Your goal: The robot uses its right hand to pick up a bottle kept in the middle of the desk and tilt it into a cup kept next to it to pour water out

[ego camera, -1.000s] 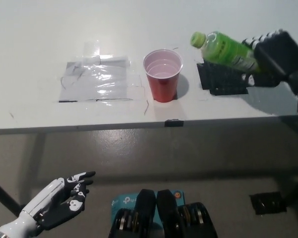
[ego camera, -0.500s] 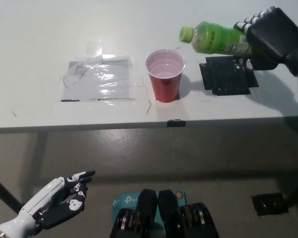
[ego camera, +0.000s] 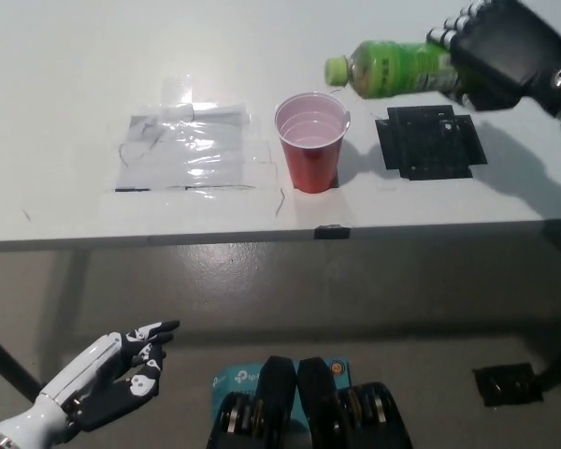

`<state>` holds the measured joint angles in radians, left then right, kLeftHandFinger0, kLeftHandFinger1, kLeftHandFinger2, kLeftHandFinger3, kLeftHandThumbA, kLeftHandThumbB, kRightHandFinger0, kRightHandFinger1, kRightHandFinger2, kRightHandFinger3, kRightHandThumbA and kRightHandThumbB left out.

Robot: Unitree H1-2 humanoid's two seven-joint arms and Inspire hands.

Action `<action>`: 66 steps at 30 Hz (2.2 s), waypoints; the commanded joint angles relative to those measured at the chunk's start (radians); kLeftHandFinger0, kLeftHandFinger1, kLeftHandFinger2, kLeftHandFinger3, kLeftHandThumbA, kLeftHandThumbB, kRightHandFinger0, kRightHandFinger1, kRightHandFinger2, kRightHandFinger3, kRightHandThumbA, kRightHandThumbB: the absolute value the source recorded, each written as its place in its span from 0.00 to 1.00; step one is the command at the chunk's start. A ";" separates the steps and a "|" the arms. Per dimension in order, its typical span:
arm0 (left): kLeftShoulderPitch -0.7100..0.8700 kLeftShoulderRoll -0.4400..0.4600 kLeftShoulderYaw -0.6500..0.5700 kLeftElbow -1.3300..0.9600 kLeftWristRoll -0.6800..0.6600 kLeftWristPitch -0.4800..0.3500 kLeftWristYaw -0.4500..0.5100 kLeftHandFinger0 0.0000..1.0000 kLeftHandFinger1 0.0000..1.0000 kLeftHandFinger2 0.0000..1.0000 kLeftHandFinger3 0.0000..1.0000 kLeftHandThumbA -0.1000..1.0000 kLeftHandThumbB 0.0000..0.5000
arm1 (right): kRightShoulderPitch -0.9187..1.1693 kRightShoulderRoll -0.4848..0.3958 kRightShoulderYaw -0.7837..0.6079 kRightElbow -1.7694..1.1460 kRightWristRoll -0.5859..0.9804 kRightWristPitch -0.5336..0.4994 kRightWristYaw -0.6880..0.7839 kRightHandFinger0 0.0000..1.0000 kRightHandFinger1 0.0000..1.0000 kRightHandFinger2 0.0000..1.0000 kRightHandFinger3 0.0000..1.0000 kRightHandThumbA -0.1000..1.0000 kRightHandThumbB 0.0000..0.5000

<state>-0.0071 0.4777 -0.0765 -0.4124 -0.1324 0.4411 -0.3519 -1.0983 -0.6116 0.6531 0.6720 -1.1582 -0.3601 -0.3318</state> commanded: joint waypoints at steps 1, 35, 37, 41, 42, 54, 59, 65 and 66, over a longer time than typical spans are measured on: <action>-0.009 0.024 0.013 -0.028 -0.003 0.007 -0.013 0.96 0.98 1.00 1.00 0.75 0.21 | -0.110 -0.040 0.005 0.010 -0.060 -0.023 -0.092 0.00 0.00 0.07 0.35 0.09 0.41; -0.012 0.039 0.015 -0.044 -0.013 0.024 -0.015 0.97 1.00 1.00 1.00 0.74 0.21 | -0.228 -0.062 0.176 0.039 -0.240 -0.045 -0.190 0.00 0.00 0.05 0.25 0.07 0.48; -0.013 0.040 0.013 -0.043 -0.011 0.024 -0.015 0.97 1.00 1.00 1.00 0.74 0.22 | -0.209 -0.064 0.156 0.017 -0.232 -0.034 -0.173 0.00 0.00 0.09 0.31 0.08 0.43; -0.001 0.036 0.012 -0.042 -0.015 0.024 -0.016 0.99 1.00 1.00 1.00 0.75 0.22 | -0.166 -0.045 0.090 0.002 -0.174 -0.025 -0.123 0.00 0.00 0.09 0.34 0.12 0.46; -0.001 0.037 0.013 -0.040 -0.019 0.021 -0.019 1.00 1.00 1.00 1.00 0.75 0.22 | -0.150 -0.035 0.060 -0.002 -0.150 -0.016 -0.121 0.00 0.00 0.08 0.34 0.13 0.48; 0.021 0.021 0.008 -0.033 -0.012 0.005 -0.012 0.98 0.99 1.00 1.00 0.75 0.22 | 0.092 0.212 -0.351 -0.058 0.248 0.159 0.105 0.00 0.00 0.02 0.40 0.00 0.27; 0.020 0.023 0.006 -0.037 -0.008 0.007 -0.011 0.99 0.99 1.00 1.00 0.76 0.25 | 0.155 0.318 -0.440 -0.054 0.305 0.207 0.119 0.00 0.00 0.01 0.37 0.00 0.14; 0.023 0.009 -0.001 -0.031 -0.004 -0.005 -0.004 0.97 0.99 1.00 1.00 0.76 0.24 | 0.193 0.421 -0.556 -0.018 0.398 0.239 0.120 0.00 0.00 0.03 0.37 0.00 0.14; 0.028 0.005 -0.003 -0.032 -0.001 -0.007 -0.002 0.97 0.99 1.00 1.00 0.76 0.24 | 0.202 0.437 -0.582 -0.024 0.426 0.253 0.132 0.00 0.00 0.00 0.37 0.00 0.11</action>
<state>0.0132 0.4821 -0.0875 -0.4137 -0.1363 0.4466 -0.3517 -0.8437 -0.2477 0.2520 0.6887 -1.0365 -0.2768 -0.2483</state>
